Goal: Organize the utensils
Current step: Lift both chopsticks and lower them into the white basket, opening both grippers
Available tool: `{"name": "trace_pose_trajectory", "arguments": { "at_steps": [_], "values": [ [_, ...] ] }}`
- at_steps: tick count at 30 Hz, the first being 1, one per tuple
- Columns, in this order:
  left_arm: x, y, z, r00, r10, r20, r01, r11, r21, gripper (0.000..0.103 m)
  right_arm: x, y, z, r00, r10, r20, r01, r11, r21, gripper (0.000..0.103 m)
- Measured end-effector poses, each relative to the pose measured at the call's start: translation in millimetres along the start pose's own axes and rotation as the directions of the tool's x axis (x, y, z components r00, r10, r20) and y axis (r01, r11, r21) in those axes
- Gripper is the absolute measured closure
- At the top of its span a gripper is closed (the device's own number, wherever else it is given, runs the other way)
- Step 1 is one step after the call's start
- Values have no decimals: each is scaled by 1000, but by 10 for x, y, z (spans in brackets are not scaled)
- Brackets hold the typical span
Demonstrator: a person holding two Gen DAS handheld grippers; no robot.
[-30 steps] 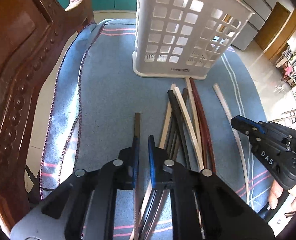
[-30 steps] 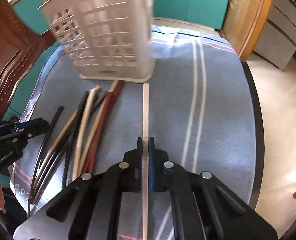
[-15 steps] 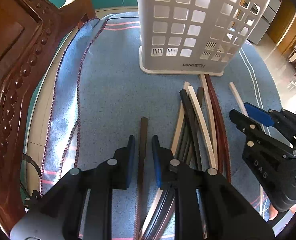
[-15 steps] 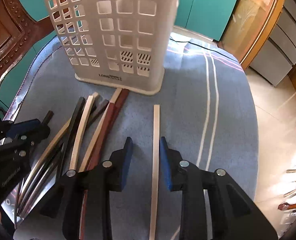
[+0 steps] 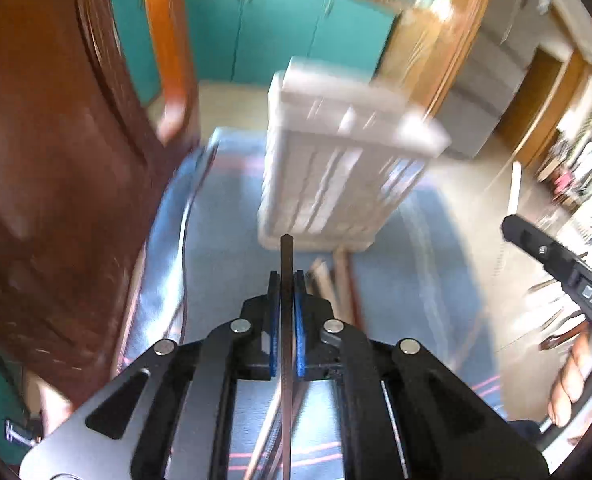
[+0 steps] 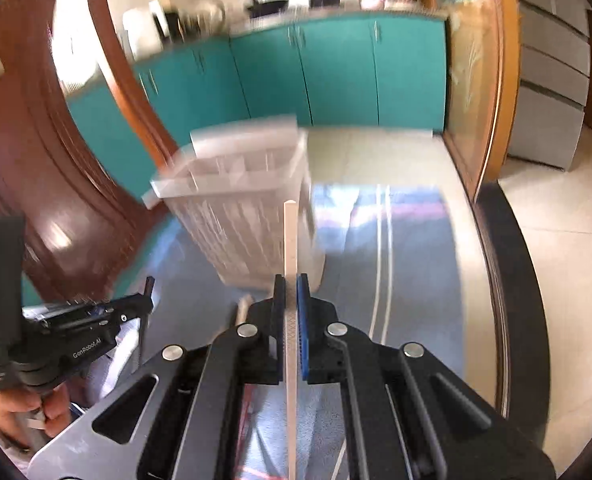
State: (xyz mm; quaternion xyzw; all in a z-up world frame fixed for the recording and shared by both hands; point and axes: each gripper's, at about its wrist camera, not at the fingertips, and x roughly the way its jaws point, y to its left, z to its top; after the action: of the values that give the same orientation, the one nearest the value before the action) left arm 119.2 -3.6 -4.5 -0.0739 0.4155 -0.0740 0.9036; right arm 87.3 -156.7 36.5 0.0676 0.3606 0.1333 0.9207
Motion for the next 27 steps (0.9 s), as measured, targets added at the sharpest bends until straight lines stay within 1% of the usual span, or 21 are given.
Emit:
{"name": "trace_pose_trajectory", "arguments": {
  "at_steps": [2, 4, 6, 7, 8, 9, 10, 11, 12, 13, 14, 15, 16, 17, 18, 19, 20, 21, 23, 25, 27],
  "values": [
    [-361, -65, 83, 995, -25, 92, 23, 1000, 19, 96, -260, -16, 83, 998, 27, 51, -28, 1000, 13, 96],
    [-589, -128, 121, 989, -37, 143, 33, 999, 32, 96, -567, -27, 153, 993, 40, 116, -43, 999, 25, 96],
    [-892, -180, 225, 975, -49, 218, 39, 998, 46, 96, -767, -83, 263, 984, 54, 171, -60, 998, 35, 96],
    [-1048, -203, 308, 964, -53, 260, 41, 998, 50, 96, -851, -77, 319, 978, 61, 202, -71, 997, 41, 96],
    [-1171, -210, 346, 956, -55, 289, 42, 998, 51, 96, -988, -65, 382, 966, 70, 250, -85, 995, 50, 96],
    [-1327, -218, 419, 941, -57, 334, 43, 998, 50, 96, -1056, -58, 411, 954, 76, 289, -95, 994, 53, 96],
    [-1408, -230, 459, 931, -58, 360, 44, 998, 47, 96, -1142, -48, 456, 940, 79, 332, -103, 993, 54, 96],
    [-1520, -238, 543, 918, -53, 393, 41, 998, 39, 96, -1262, -18, 527, 910, 81, 407, -114, 992, 59, 96],
    [-1586, -235, 611, 910, -49, 411, 40, 999, 30, 96, -1327, 5, 564, 884, 86, 459, -126, 990, 59, 96],
    [-1657, -229, 692, 902, -45, 430, 45, 999, 12, 96, -1371, 20, 610, 851, 91, 516, -142, 988, 60, 96],
    [-1696, -223, 739, 896, -46, 441, 53, 999, -2, 96, -1417, 21, 656, 821, 95, 563, -156, 986, 61, 96],
    [-1726, -219, 778, 888, -49, 458, 63, 998, -16, 96, -1424, 45, 710, 798, 71, 599, -144, 987, 75, 96],
    [-1766, -204, 815, 878, -49, 476, 71, 997, -27, 96, -1368, 61, 766, 788, 30, 615, -113, 989, 97, 96],
    [-1800, -203, 854, 859, -40, 510, 74, 996, -46, 96, -1268, 44, 811, 784, 11, 621, -96, 990, 104, 96],
    [-1791, -171, 858, 845, -38, 534, 80, 995, -57, 96, -1139, 51, 848, 789, -7, 614, -73, 992, 105, 96],
    [-1848, -153, 844, 825, -33, 565, 88, 994, -70, 96, -990, 58, 869, 804, -20, 594, -53, 993, 105, 96],
    [-1866, -143, 844, 800, -23, 600, 91, 992, -83, 96, -829, 57, 876, 822, -32, 568, -35, 994, 107, 96],
    [-1876, -133, 839, 780, -18, 626, 98, 991, -94, 96, -640, 27, 884, 849, -41, 527, -22, 993, 114, 96],
    [-1874, -81, 829, 752, 2, 659, 101, 988, -118, 96, -303, 15, 859, 891, -43, 452, -14, 993, 121, 96],
    [-1810, -36, 867, 730, 47, 681, 86, 983, -160, 96, -100, 16, 785, 911, -46, 410, 2, 994, 107, 96],
    [-1764, 7, 859, 727, 75, 682, 80, 978, -192, 96, 20, 65, 736, 917, -53, 395, 20, 996, 89, 96]
  ]
}}
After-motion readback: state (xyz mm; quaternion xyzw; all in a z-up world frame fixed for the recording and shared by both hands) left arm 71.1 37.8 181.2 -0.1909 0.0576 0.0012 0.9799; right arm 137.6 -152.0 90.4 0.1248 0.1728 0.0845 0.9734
